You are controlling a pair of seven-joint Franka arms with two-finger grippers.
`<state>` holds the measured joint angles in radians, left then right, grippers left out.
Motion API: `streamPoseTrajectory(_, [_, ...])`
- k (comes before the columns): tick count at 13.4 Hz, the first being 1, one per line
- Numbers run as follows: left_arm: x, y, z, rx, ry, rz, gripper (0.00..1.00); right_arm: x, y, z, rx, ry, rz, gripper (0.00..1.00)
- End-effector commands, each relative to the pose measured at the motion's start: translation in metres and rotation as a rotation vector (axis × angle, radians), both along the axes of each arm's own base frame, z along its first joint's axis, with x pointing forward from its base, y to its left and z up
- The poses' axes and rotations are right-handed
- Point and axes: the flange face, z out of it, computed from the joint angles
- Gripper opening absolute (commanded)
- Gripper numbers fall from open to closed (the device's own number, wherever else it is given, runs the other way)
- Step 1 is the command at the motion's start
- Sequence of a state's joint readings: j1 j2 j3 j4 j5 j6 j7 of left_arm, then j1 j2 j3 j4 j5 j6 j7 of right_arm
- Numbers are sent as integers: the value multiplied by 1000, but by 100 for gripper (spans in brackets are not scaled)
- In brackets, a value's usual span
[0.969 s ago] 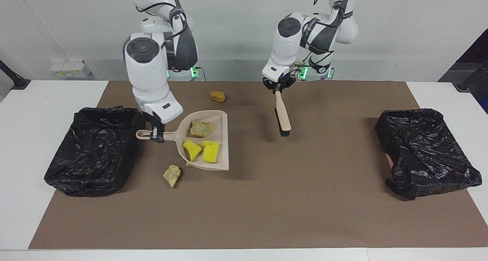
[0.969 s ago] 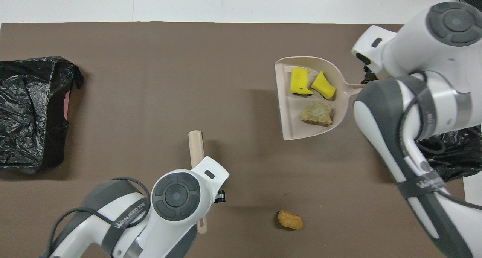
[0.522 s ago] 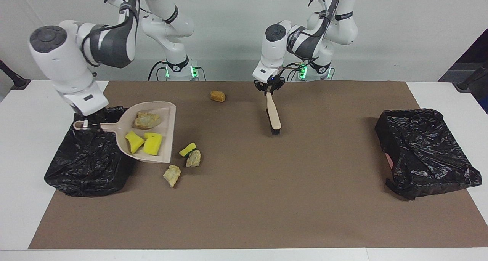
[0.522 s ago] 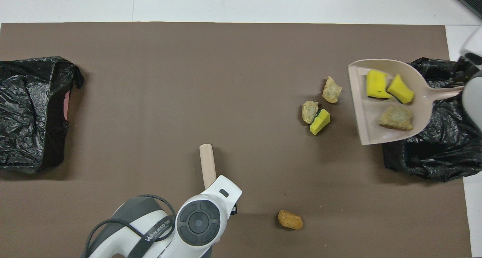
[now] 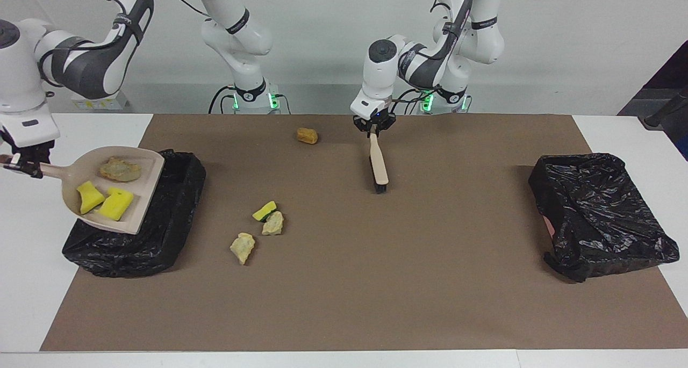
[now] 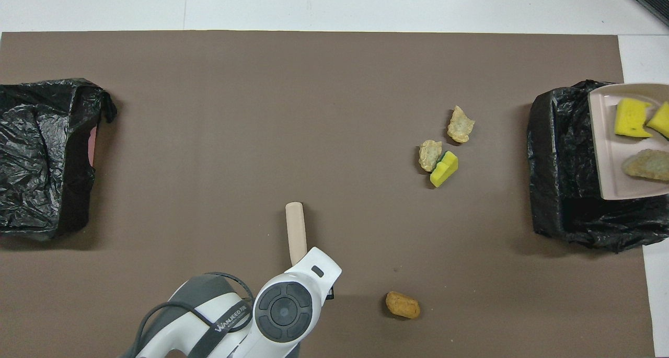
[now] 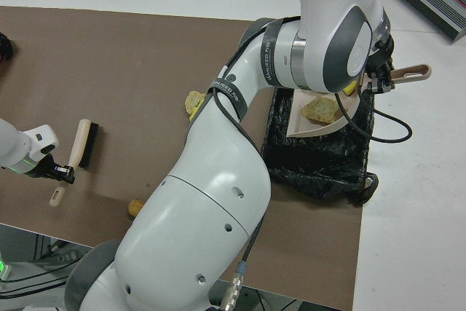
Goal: Sweep and dump trash in bin
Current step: 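Carry the dustpan to the nearer bin and tip it with the right gripper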
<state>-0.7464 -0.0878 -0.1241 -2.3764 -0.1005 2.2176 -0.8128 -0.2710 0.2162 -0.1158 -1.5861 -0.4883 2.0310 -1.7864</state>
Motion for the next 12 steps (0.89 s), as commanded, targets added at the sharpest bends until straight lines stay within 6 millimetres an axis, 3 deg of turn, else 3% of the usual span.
streamPoseTrajectory(1, [-3, 7, -2, -24, -2, -15, 0, -2, 14, -12, -172, -4, -36, 0])
streamPoseTrajectory(2, [-2, 7, -2, -27, -4, -21, 0, 0, 29, -11, -247, 2, -24, 0])
streamPoseTrajectory(4, [2, 12, -3, -25, -3, -10, 21, -2, 43, -12, -323, -4, -29, 0])
streamPoseTrajectory(6, [8, 16, -4, -27, -3, -8, 37, -4, 56, -5, -423, -8, -60, 0])
streamPoseTrajectory(7, [11, 15, -3, -28, -2, -6, 57, 0, 71, -3, -466, -17, -58, 0])
streamPoseTrajectory(8, [17, 14, -1, -28, -1, -4, 88, -1, 76, -2, -491, -6, -65, 0])
streamPoseTrajectory(9, [26, 15, 4, -32, -4, 12, 100, -2, 79, 0, -509, 6, -75, 0])
streamPoseTrajectory(10, [42, 29, 8, -36, -12, 52, 100, 3, 94, 1, -540, 6, -47, 0])
streamPoseTrajectory(12, [72, 45, 26, -61, -49, 78, 100, 4, 102, 7, -615, 11, -35, 0])
